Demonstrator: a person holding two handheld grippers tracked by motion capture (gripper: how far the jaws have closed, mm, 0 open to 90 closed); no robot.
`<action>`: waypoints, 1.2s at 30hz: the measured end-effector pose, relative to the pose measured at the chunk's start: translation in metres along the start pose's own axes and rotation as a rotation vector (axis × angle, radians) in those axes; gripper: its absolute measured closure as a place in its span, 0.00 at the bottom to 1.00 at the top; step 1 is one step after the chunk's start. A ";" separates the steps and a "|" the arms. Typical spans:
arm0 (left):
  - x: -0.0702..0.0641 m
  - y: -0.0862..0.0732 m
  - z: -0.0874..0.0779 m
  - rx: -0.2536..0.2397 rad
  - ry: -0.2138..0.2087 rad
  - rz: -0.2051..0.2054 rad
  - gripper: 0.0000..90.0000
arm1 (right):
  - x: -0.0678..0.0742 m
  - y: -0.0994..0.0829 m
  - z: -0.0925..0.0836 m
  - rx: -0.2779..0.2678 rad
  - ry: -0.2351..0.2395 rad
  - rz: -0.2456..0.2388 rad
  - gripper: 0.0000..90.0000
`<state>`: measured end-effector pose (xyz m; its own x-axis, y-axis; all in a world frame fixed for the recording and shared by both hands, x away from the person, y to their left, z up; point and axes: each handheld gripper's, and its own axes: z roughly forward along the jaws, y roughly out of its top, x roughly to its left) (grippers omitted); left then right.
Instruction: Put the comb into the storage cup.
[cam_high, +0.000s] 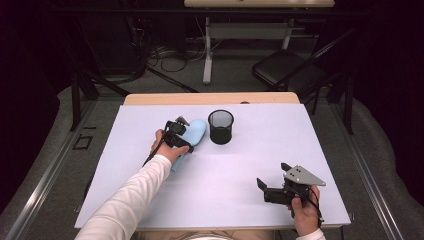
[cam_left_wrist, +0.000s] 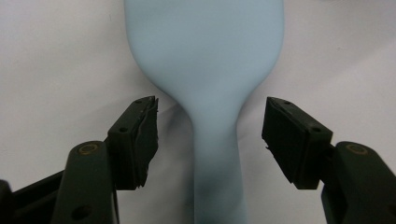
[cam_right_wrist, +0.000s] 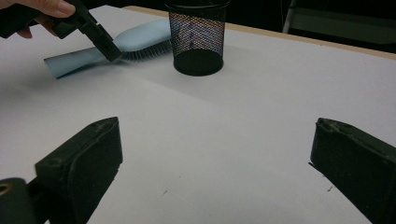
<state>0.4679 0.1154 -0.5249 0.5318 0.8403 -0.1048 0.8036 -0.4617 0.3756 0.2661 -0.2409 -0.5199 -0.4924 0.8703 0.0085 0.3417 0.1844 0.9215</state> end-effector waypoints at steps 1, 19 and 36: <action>0.000 0.000 0.000 -0.001 0.000 -0.002 0.42 | 0.000 0.000 0.000 0.001 0.001 0.000 0.02; -0.001 0.001 0.005 0.021 0.018 0.011 0.58 | 0.000 0.000 0.000 0.006 0.002 -0.002 0.02; 0.001 0.001 0.007 0.023 0.017 0.004 0.66 | -0.001 0.000 0.000 0.007 0.003 -0.002 0.02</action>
<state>0.4708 0.1135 -0.5308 0.5305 0.8431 -0.0879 0.8076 -0.4712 0.3545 0.2664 -0.2414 -0.5202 -0.4956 0.8685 0.0078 0.3462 0.1893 0.9189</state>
